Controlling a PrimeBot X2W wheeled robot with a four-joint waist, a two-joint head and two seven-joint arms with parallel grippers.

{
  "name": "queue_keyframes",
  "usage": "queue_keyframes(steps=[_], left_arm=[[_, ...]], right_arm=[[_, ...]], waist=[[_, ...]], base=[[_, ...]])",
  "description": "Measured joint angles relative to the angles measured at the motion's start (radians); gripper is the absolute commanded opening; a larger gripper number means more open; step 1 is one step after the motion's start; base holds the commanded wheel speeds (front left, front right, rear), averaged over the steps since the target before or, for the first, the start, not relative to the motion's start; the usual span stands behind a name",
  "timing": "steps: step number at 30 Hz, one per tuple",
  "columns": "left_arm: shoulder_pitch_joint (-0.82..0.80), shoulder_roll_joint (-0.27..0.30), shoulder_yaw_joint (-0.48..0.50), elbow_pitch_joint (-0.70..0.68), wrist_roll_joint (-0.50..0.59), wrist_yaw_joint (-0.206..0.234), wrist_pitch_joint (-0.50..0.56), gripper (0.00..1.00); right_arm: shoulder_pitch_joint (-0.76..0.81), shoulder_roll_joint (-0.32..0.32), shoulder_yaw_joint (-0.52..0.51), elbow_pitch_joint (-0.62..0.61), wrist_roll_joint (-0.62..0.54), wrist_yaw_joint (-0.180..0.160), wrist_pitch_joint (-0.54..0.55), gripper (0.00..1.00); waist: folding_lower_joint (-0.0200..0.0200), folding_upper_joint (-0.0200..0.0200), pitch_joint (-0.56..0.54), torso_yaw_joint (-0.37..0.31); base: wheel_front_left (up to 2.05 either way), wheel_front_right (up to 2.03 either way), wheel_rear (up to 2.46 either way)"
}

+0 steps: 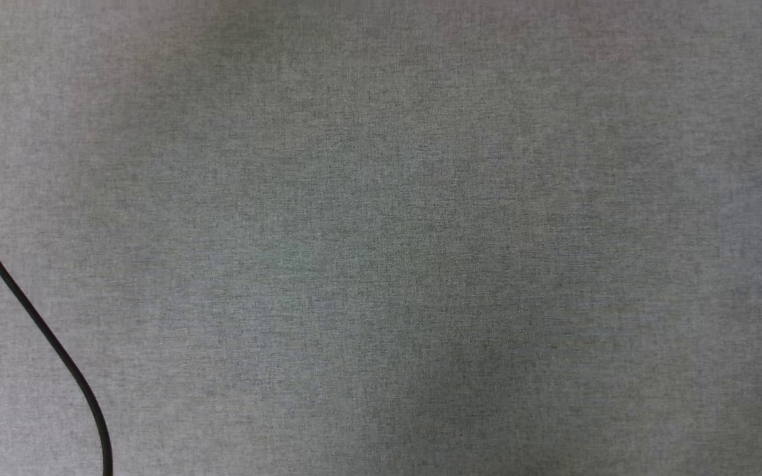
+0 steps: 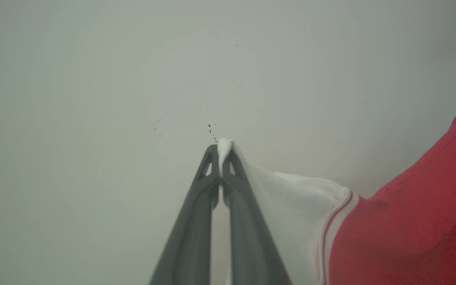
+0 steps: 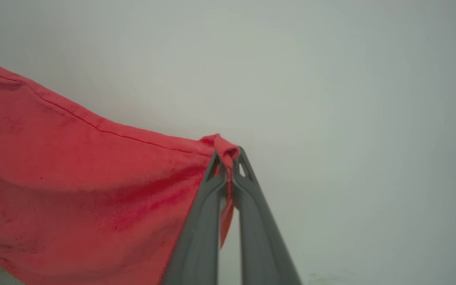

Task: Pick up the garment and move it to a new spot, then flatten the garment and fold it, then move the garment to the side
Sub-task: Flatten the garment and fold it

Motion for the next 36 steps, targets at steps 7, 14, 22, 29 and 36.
queue_keyframes(steps=[7,14,22,29,36], left_arm=[[0.11,-0.021,-0.042,0.12,-0.028,-0.03,-0.067,0.0],[0.314,-0.026,-0.068,0.15,-0.064,-0.029,-0.137,0.0],[0.658,0.029,-0.105,0.027,-0.089,0.048,-0.191,0.0],[0.967,0.081,-0.15,-0.142,-0.122,0.125,-0.199,0.0],[1.25,0.164,-0.167,-0.329,-0.181,0.229,-0.204,0.0]], right_arm=[[0.084,0.061,0.096,0.134,0.053,0.0,-0.099,0.0],[0.221,0.078,0.179,0.204,0.119,0.0,-0.182,0.0],[0.418,0.062,0.301,0.218,0.22,0.0,-0.247,0.0],[0.618,0.027,0.41,0.184,0.285,0.0,-0.281,0.0],[0.806,-0.038,0.471,0.128,0.351,0.0,-0.308,0.0]], waist=[[0.0,0.0,0.024,0.003],[0.0,-0.0001,0.015,0.001],[-0.0001,0.0,-0.049,-0.004],[-0.0001,0.0,-0.141,-0.012],[-0.0002,0.0,-0.253,-0.011]], base=[[0.0,0.0,0.0],[0.0,0.0,0.0],[0.0,0.0,0.0],[0.0,0.0,0.0],[0.0,0.0,0.0]])
